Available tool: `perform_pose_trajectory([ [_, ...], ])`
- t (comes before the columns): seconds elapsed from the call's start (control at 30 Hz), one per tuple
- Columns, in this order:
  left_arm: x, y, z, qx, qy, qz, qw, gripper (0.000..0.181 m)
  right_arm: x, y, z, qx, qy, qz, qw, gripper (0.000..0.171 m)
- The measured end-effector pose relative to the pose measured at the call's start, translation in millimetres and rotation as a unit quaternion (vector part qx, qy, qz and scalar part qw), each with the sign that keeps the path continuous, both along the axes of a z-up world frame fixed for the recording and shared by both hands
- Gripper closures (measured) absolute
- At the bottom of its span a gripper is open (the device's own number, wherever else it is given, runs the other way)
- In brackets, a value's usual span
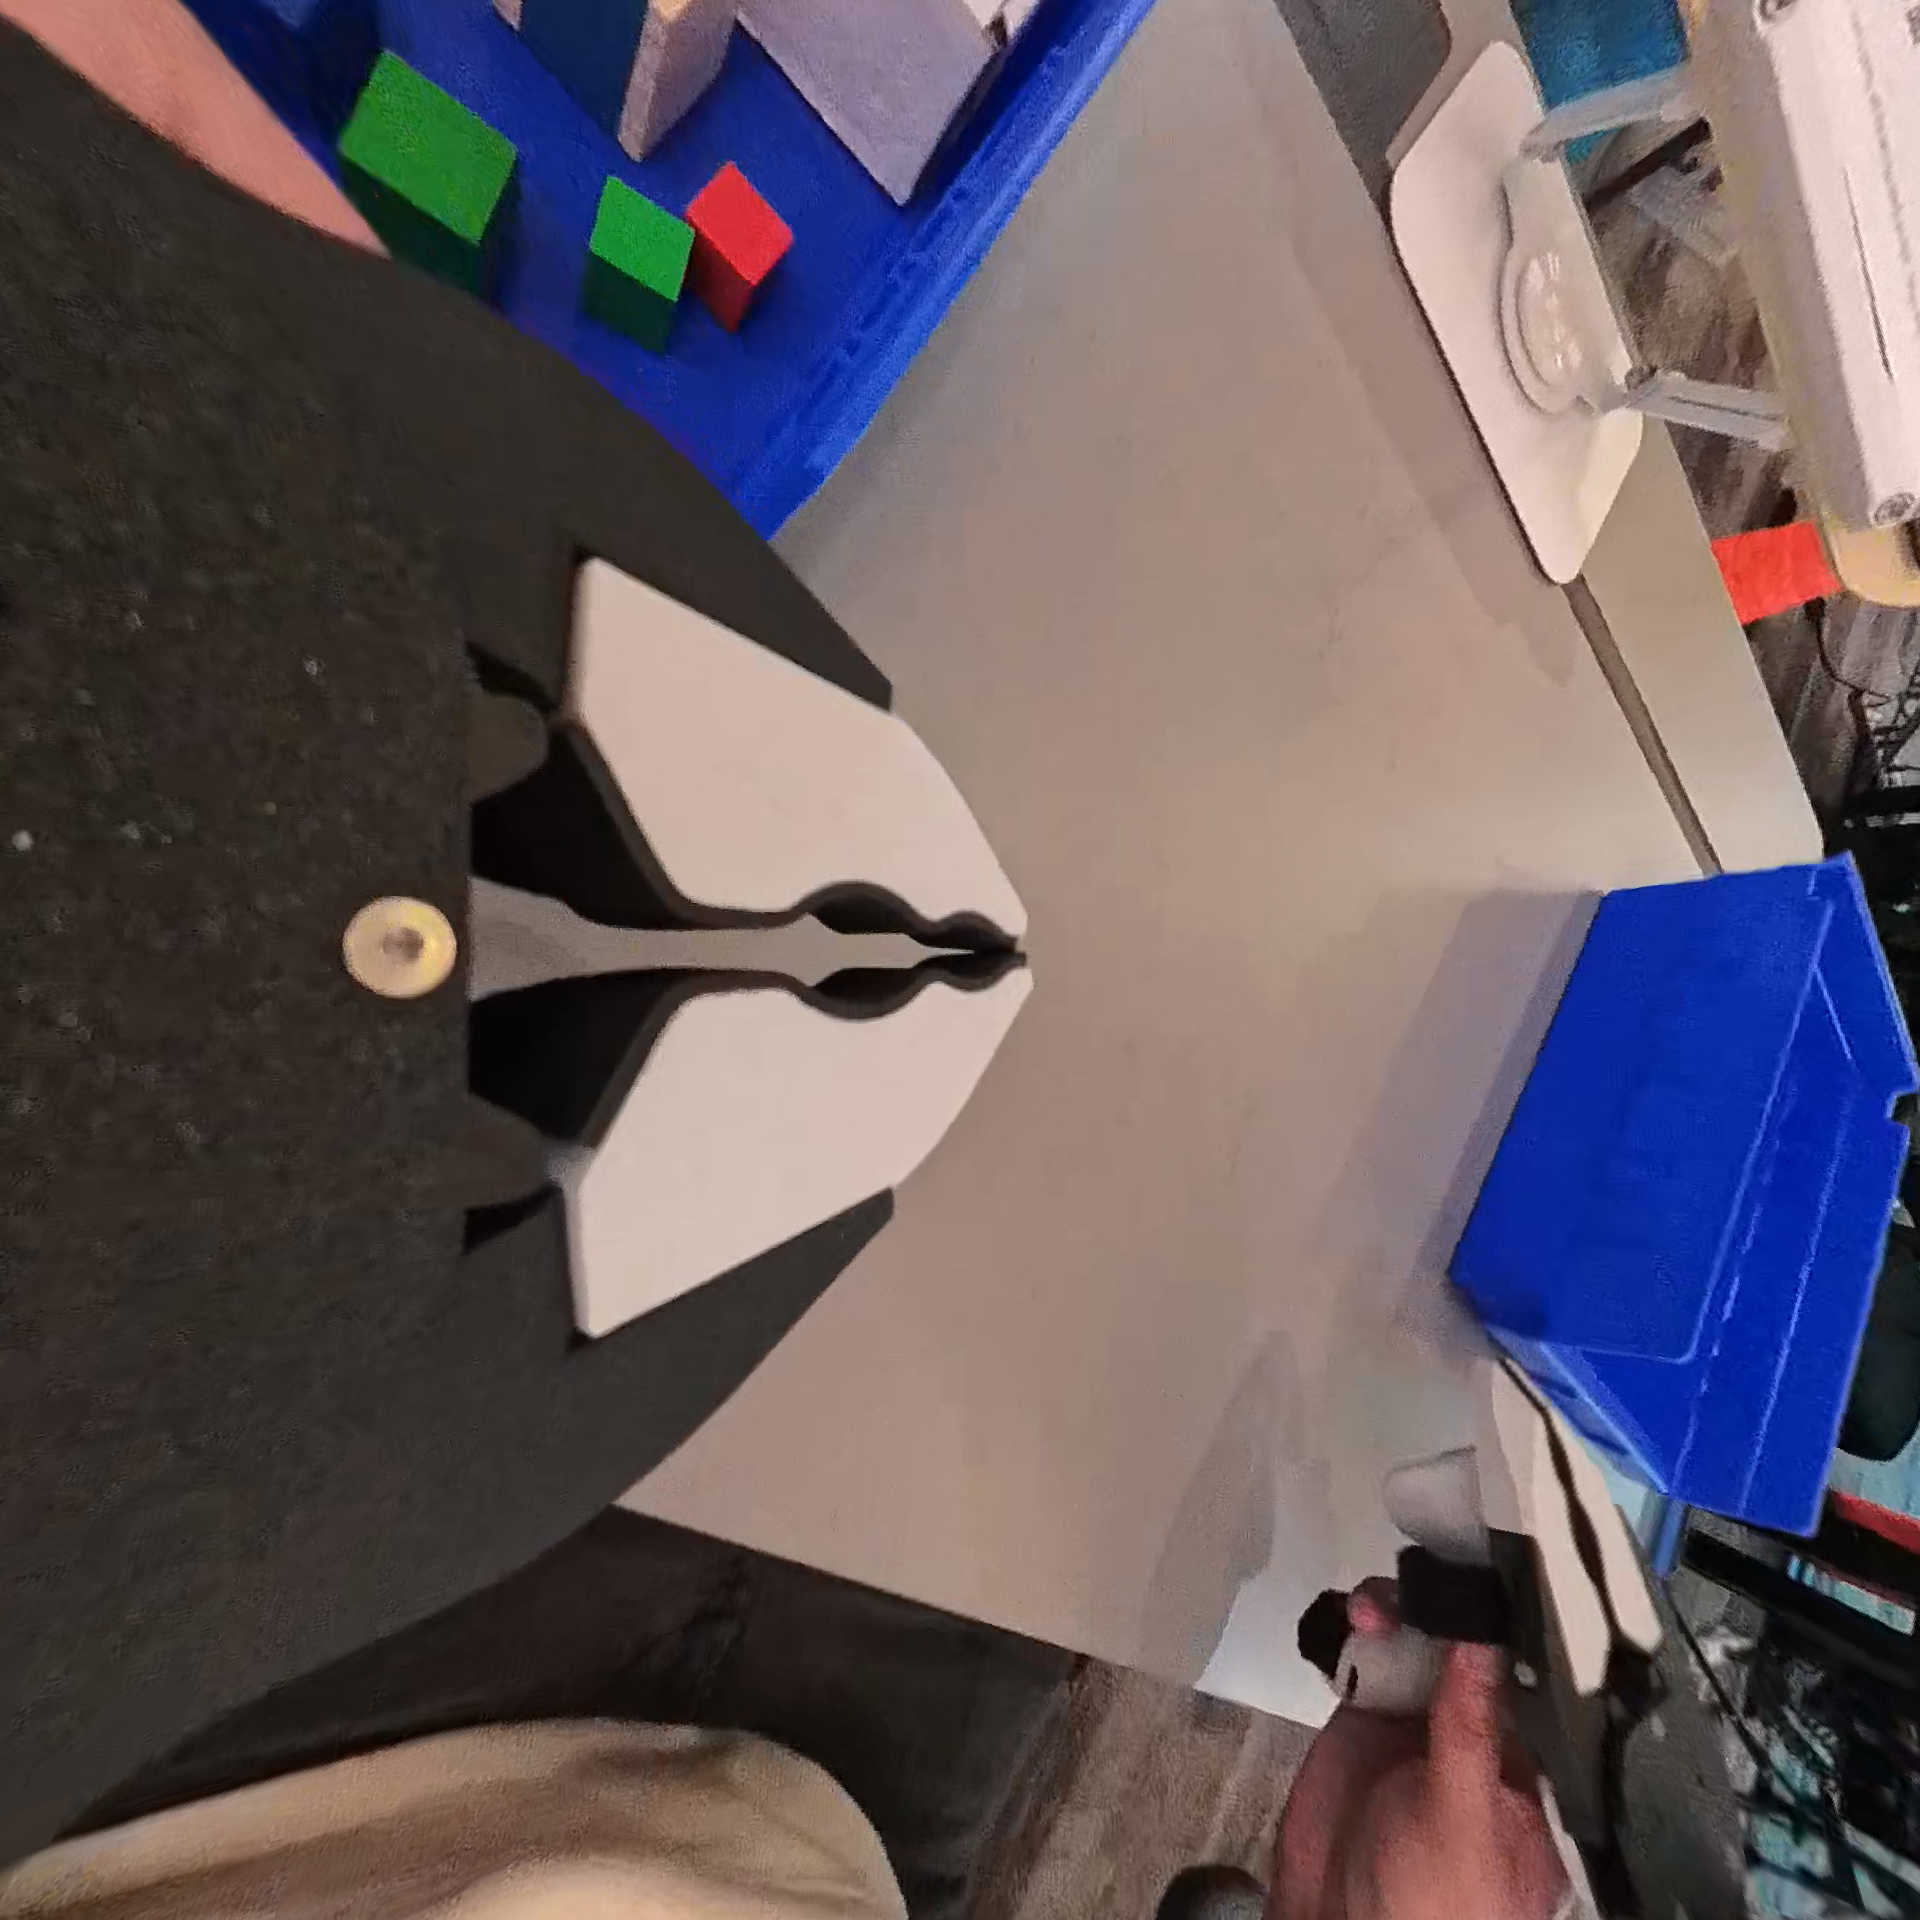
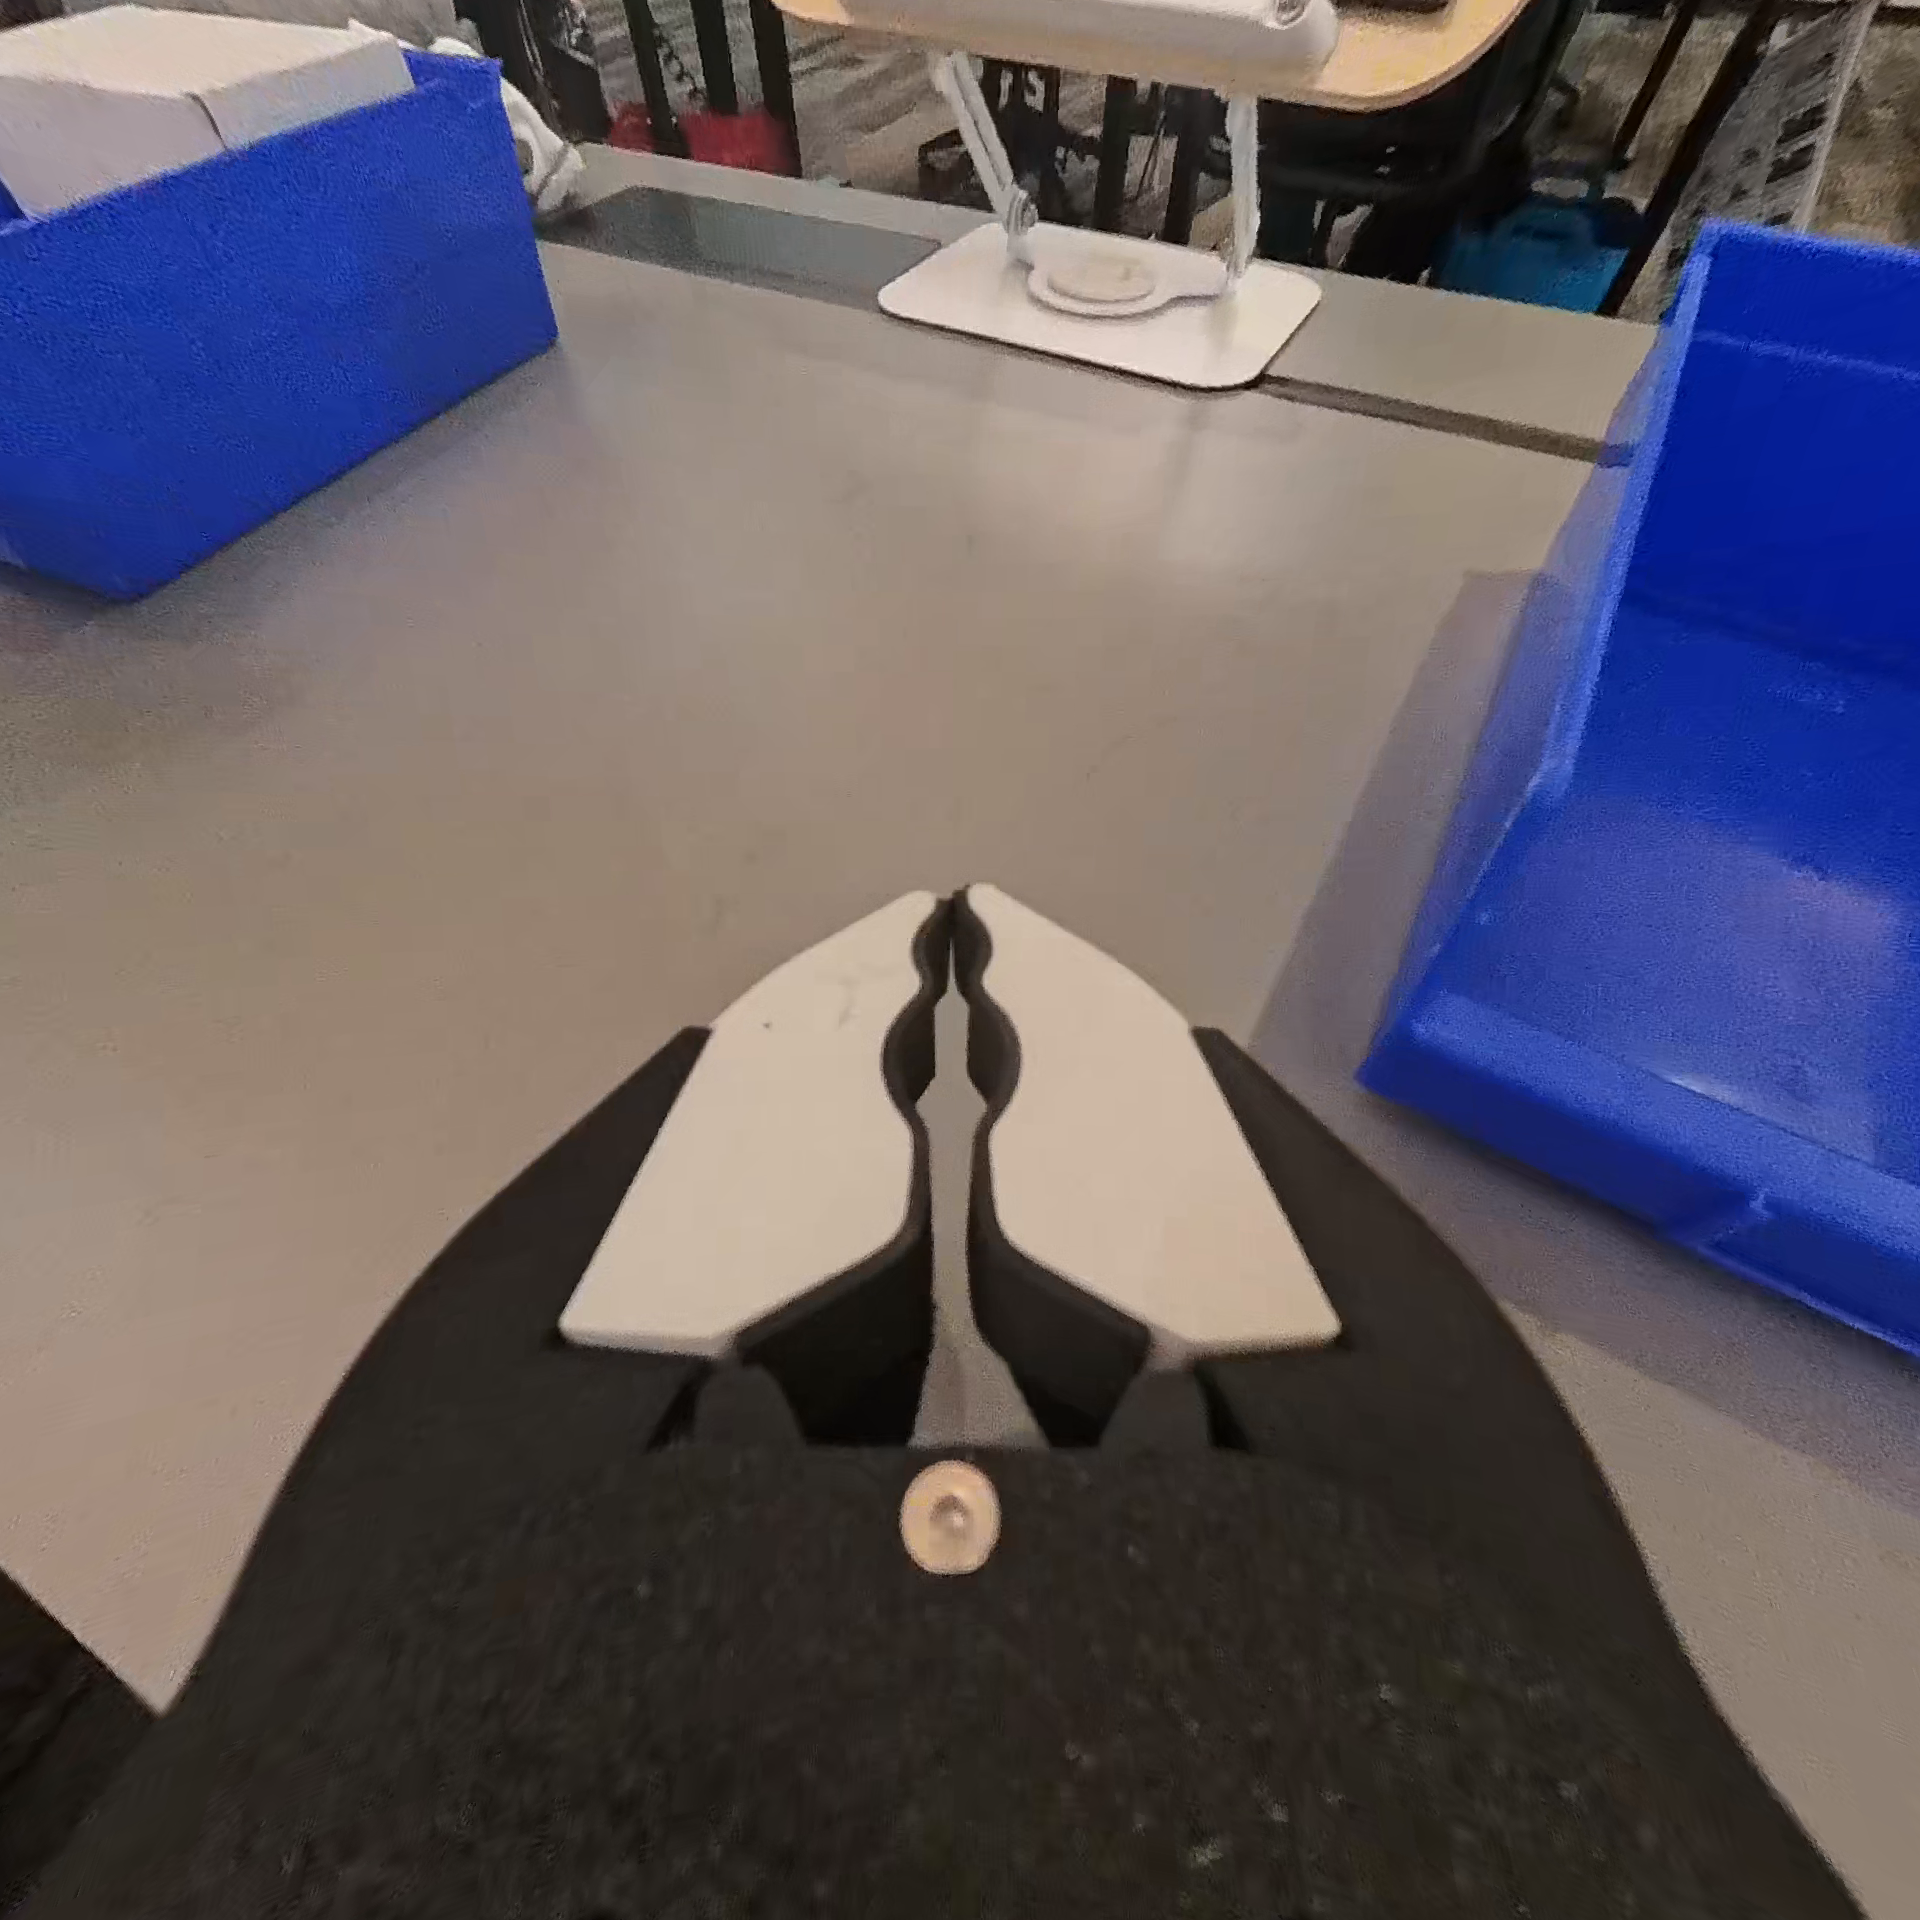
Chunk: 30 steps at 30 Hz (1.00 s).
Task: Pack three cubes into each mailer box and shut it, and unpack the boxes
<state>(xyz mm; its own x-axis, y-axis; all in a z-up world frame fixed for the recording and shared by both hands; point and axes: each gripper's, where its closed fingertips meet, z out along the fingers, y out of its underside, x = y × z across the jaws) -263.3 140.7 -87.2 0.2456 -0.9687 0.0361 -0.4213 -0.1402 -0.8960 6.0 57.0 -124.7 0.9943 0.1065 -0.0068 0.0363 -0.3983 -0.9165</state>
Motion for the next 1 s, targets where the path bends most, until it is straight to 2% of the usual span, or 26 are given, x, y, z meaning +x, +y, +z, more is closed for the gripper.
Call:
perform_pose_trajectory([
  [0.1,5,13,7,0.011,-0.045,0.045,0.998,0.181,-4,2,7,0.016,0.014,0.004,1.000,0.171],
  [0.2,9,17,8,0.009,-0.059,0.041,0.997,0.181,1,1,-3,-0.002,-0.001,-0.011,1.000,0.170],
  [0.27,14,10,6,-0.011,-0.068,0.009,0.998,0.181,10,2,1,0.026,-0.040,-0.029,0.998,0.155],
  [0.3,16,11,5,-0.010,-0.074,0.005,0.997,0.181,13,1,5,0.036,-0.061,-0.031,0.997,0.153],
  [0.4,17,23,7,-0.015,-0.103,0.042,0.994,0.181,21,-3,8,0.042,-0.103,-0.042,0.993,0.145],
  [0.5,9,38,3,-0.040,-0.085,0.098,0.991,0.179,25,-4,4,0.027,-0.066,-0.049,0.996,0.134],
  [0.57,0,43,-1,-0.007,-0.053,0.137,0.989,0.160,28,-7,4,0.026,-0.037,-0.051,0.998,0.130],
  [0.73,-37,15,-13,0.025,-0.042,0.234,0.971,0.155,26,-19,14,0.052,0.025,-0.032,0.998,0.121],
  [0.87,-55,-1,-23,0.008,-0.055,0.266,0.962,0.117,6,-14,18,0.059,0.070,0.028,0.995,0.108],
  [0.93,-58,3,-13,0.013,-0.084,0.272,0.959,0.111,3,-11,17,0.059,0.073,0.036,0.995,0.110],
  [1.0,-53,5,-13,0.010,-0.094,0.256,0.962,0.095,0,-9,15,0.054,0.055,0.042,0.996,0.117],
])
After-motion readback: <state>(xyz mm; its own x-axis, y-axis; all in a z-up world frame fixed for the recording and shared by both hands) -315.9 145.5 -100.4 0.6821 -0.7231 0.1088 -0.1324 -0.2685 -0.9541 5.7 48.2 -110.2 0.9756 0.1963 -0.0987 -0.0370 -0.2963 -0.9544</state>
